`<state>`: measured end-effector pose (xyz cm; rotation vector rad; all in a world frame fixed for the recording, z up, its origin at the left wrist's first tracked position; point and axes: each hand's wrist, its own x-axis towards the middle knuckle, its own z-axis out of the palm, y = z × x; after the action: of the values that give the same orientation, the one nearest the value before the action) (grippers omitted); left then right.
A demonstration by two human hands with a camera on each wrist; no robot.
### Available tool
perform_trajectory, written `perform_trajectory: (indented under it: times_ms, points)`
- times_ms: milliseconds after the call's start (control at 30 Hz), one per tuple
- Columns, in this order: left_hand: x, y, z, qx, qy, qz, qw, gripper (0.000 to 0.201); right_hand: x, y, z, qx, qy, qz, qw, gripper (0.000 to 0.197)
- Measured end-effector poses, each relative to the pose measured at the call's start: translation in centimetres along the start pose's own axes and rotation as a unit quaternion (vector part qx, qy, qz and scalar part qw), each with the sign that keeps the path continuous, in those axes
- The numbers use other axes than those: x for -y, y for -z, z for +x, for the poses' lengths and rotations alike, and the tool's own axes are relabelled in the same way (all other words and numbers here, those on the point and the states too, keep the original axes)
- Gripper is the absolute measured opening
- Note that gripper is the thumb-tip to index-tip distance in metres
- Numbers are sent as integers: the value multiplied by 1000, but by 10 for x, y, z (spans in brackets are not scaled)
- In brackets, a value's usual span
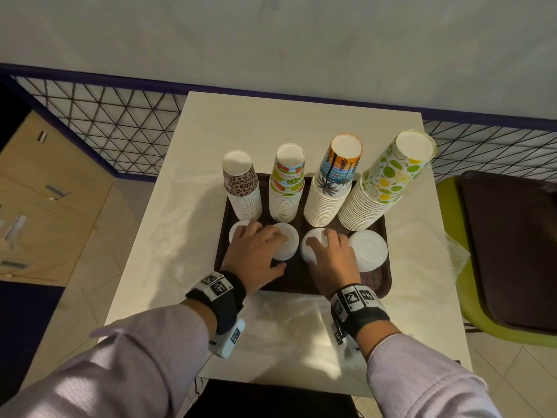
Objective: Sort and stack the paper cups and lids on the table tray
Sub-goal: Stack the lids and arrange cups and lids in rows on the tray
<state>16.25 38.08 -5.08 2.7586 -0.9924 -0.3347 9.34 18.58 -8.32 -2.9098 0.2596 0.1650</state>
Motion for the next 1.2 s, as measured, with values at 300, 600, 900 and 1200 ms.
perform_trajectory:
  times_ms: [300,600,900,1200]
  points:
    - [40,47,8,-337,232,-282,868,80,50,124,9,-271,102,203,935,38]
    - [57,58,48,-193,214,-391,874,98,94,157,91,-107,143,-50,983,62]
    - [63,60,51,-183,215,-361,889,73,93,110,117,-50,121,-153,980,51]
    - [70,63,54,-157,208,-350,900,81,94,107,121,-28,130,-173,976,36]
